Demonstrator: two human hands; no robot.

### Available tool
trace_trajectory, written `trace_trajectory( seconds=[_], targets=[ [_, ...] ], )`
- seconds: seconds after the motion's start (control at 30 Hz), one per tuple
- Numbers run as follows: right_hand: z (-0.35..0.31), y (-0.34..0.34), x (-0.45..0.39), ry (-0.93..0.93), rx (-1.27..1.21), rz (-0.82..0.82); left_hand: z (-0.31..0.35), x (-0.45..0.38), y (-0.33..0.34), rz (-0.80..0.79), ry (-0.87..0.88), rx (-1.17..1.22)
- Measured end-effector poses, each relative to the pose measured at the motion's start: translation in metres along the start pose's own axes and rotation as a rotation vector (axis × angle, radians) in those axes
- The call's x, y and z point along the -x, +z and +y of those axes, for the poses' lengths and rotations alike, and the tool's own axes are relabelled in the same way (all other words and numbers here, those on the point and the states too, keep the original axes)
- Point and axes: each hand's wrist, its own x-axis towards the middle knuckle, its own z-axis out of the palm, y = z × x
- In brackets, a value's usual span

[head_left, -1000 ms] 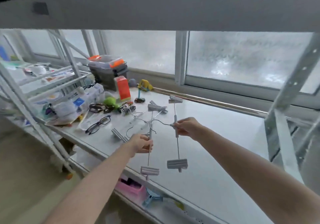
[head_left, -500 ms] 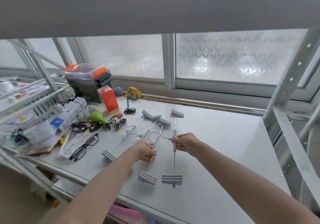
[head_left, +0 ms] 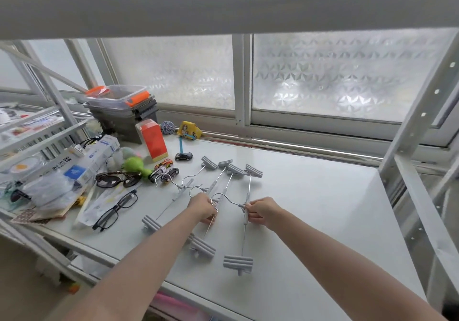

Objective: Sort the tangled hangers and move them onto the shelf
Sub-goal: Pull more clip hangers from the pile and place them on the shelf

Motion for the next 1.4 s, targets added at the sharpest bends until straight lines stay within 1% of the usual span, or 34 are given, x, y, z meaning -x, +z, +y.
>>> trace_trajectory(
  seconds=[0.1,0.2,0.27,0.33,0.47,0.63,0.73,0.87,1.03,1.1,1.17,1.23,1.27,1.33,1.37,1.4],
  targets=[
    [0.004,0.008,-0.006,0.011,0.014,0.028,-0.004,0.004,-0.005,0.052,0.049,-0.006],
    [0.002,0.013,-0.009,0.007,0.018,0.071,-0.008,0.006,-0.017,0.202,0.14,-0.118],
    [0.0,0.015,-0.011,0.005,0.032,0.096,-0.013,0.008,-0.026,0.249,0.149,-0.163],
    [0.0,0.018,-0.015,0.01,0.045,0.115,-0.02,0.01,-0.032,0.262,0.134,-0.171],
    [-0.003,0.024,-0.025,0.015,0.057,0.136,-0.03,0.011,-0.039,0.259,0.092,-0.215],
    [-0.005,0.029,-0.032,-0.003,0.157,0.165,-0.044,0.015,-0.041,0.175,0.014,-0.297],
    [-0.005,0.031,-0.037,0.003,0.228,0.179,-0.046,0.018,-0.043,0.18,0.018,-0.356],
    [-0.005,0.035,-0.043,-0.008,0.318,0.159,-0.047,0.02,-0.047,0.176,0.014,-0.399],
    [-0.008,0.037,-0.027,-0.023,0.425,0.138,-0.05,0.02,-0.048,0.171,0.022,-0.449],
    [-0.008,0.033,-0.024,-0.069,0.492,0.154,-0.049,0.02,-0.049,0.186,0.038,-0.42],
    [-0.013,0.027,-0.019,-0.124,0.569,0.153,-0.044,0.021,-0.051,0.236,0.074,-0.375],
    [-0.019,0.019,-0.008,-0.204,0.742,0.172,-0.037,0.023,-0.057,0.296,0.143,-0.399],
    [-0.023,0.015,-0.002,-0.256,0.902,0.199,-0.034,0.024,-0.06,0.299,0.175,-0.477],
    [-0.031,0.007,0.009,-0.421,1.24,0.247,-0.029,0.028,-0.066,0.245,0.195,-0.764],
    [-0.035,0.005,0.013,-0.496,1.335,0.229,-0.028,0.03,-0.069,0.208,0.191,-0.881],
    [-0.04,0.003,0.015,-0.544,1.379,0.188,-0.027,0.033,-0.072,0.177,0.179,-0.932]
  ],
)
